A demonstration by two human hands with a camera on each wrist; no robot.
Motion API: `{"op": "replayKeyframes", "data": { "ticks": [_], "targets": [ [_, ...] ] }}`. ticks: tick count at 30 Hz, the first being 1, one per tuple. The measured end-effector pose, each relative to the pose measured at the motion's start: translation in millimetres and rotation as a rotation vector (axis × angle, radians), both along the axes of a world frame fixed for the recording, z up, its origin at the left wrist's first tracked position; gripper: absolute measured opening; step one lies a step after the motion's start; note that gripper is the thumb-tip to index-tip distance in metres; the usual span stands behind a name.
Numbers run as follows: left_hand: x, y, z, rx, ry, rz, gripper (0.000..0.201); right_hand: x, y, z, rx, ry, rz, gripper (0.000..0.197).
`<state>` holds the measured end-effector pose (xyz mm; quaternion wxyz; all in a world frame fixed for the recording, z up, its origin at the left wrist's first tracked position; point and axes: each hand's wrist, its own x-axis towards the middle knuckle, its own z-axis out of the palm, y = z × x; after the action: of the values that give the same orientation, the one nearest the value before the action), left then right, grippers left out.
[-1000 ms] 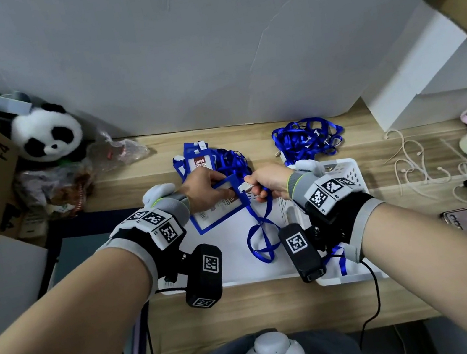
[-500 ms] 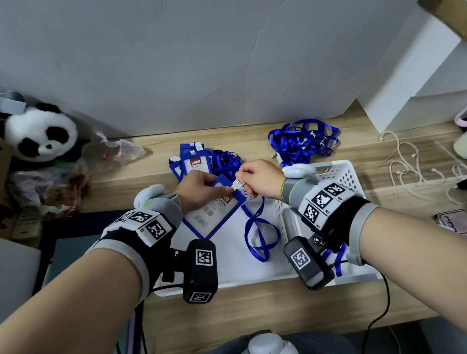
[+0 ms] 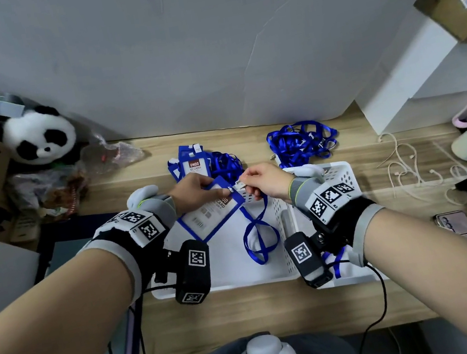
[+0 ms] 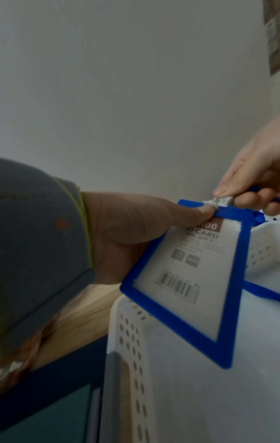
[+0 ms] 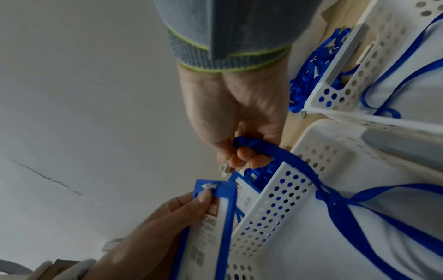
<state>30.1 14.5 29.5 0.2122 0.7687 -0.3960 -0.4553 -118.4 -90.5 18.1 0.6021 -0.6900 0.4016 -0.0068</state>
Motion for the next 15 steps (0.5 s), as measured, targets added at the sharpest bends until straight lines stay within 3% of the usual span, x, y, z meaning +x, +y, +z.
{"op": "replayKeyframes", "data": {
  "ticks": [4, 9, 11, 15],
  "targets": [
    [1.6, 5.3, -5.0, 0.057, 0.247, 0.077, 0.031, -0.8, 3.0, 2.5, -0.065, 0.012, 0.069, 0.023],
    [-0.8, 9.4, -3.3, 0.021, 0.332, 0.102, 0.054, 3.6, 0.8, 0.2, -0.253, 0.222, 0.115, 0.027],
    [-1.0, 8.2, -0.2, 0.004, 0.344, 0.091, 0.035, 4.5, -1.0, -0.7, -0.210, 0.196, 0.039, 0.022],
    [-3.8, 6.6, 3.2, 0.008, 0.405, 0.047, 0.010, 7.5, -0.1, 19.4, 0.192, -0.148, -0.228, 0.020]
  ]
}}
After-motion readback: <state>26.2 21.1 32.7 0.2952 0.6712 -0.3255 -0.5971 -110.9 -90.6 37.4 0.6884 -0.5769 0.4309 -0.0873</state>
